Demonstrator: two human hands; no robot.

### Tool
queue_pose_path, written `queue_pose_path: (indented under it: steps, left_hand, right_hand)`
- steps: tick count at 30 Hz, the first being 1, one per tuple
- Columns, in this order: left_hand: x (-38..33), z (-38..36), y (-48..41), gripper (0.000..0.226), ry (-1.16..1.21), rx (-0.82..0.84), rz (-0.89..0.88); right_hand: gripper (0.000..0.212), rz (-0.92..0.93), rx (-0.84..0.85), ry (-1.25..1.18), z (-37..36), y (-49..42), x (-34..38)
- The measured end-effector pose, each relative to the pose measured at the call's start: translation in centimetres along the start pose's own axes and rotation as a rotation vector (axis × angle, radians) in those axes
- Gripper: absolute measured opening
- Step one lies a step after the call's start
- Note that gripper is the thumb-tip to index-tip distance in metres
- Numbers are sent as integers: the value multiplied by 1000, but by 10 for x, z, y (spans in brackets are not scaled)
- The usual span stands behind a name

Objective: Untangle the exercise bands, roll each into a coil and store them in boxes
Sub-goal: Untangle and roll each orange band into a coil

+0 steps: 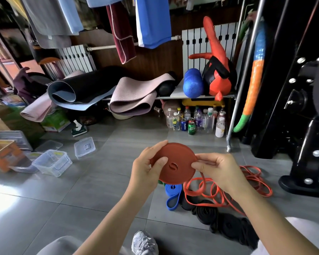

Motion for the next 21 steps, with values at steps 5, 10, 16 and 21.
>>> queue_pose_path:
  steps: [5, 10, 16, 21]
  left_hand:
    - [1, -4, 3, 38, 126, 30, 21]
    - [-7, 4, -2, 41, -104, 81, 38]
    - [-22, 9, -9, 57, -640, 306, -227]
    - [-20, 11, -10, 54, -611, 350, -238]
  right_hand:
    - [26, 42, -15, 35, -1, -2, 4]
    - [32, 55, 51, 66, 0, -3, 5]
    - [27, 64, 127, 92, -4, -6, 10]
    - [28, 45, 126, 71, -3, 0, 11]
Point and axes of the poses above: each hand's wrist, its own y-axis away from the middle knuckle, its own z-axis out of the back of the hand, x = y × z, the point moved 1 cm from there along -y, towards the middle knuckle, and after that the axes turned 14 degrees about z, right-handed, at the moved point
